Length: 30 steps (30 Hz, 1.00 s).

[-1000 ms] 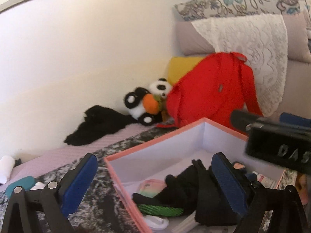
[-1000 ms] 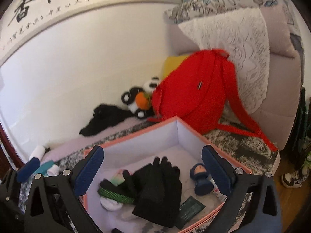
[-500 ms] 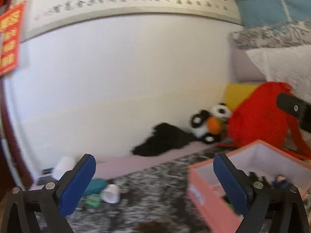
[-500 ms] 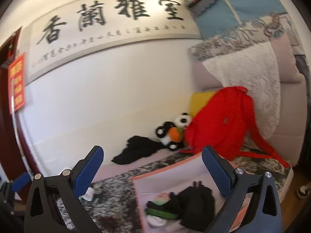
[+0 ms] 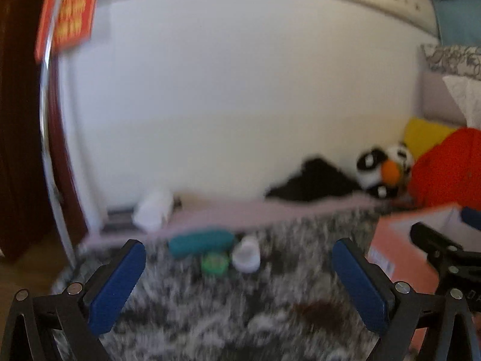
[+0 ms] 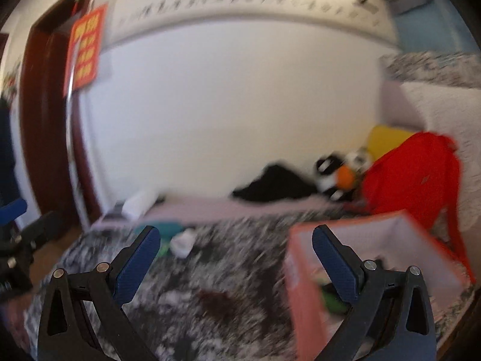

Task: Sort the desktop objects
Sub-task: 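Grasp the green tape measure with left tool while right tool grasps the brown hair tie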

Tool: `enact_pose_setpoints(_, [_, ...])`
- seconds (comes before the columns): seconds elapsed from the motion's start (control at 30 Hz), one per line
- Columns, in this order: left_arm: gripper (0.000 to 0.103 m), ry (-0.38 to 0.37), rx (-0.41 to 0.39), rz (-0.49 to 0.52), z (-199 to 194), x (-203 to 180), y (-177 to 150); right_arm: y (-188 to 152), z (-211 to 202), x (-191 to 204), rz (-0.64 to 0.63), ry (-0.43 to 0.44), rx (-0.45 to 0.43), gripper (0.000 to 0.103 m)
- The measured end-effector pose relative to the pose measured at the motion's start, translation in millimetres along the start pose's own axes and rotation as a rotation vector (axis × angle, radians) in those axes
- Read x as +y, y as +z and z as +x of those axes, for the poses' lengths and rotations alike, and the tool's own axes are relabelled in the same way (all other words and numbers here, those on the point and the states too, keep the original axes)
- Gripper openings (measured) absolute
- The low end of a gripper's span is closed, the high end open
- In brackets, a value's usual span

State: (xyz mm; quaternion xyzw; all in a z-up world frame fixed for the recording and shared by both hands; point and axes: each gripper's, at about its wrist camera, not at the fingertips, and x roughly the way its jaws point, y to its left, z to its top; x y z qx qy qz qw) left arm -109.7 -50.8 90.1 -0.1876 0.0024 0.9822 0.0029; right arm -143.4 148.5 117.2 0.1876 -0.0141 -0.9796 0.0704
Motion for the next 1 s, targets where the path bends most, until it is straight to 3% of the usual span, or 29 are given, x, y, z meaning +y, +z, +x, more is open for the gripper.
enact_pose_setpoints(0.1, [0.102,-0.055,0.108,-0.038,31,36,-24,-28,49,19,-0.042,0.055,0.156,0.103])
enact_pose_setpoints(0.27, [0.102,-0.084,0.228,-0.105,88,76,-58,-82,119,41,-0.099,0.091,0.379,0.102])
enact_pose_setpoints(0.43, [0.102,-0.196,0.296,-0.172,146,87,-64,-120,169,46,-0.125,0.075,0.483,0.102])
enact_pose_setpoints(0.63, [0.102,-0.228,0.324,-0.099,222,73,-59,-152,227,44,-0.099,0.116,0.604,0.102])
enact_pose_setpoints(0.73, [0.102,-0.242,0.340,-0.038,256,69,-58,-162,237,48,-0.160,0.118,0.587,0.101])
enact_pose_setpoints(0.8, [0.102,-0.229,0.388,0.008,284,67,-66,-159,239,45,-0.149,0.122,0.581,0.088])
enact_pose_setpoints(0.87, [0.102,-0.218,0.450,0.052,314,65,-75,-153,239,42,-0.146,0.129,0.571,0.042])
enact_pose_setpoints(0.9, [0.101,-0.216,0.478,0.069,329,63,-81,-151,239,40,-0.143,0.133,0.576,0.032])
enact_pose_setpoints(1.0, [0.098,-0.204,0.508,0.082,358,61,-86,-150,237,31,-0.111,0.154,0.580,0.029])
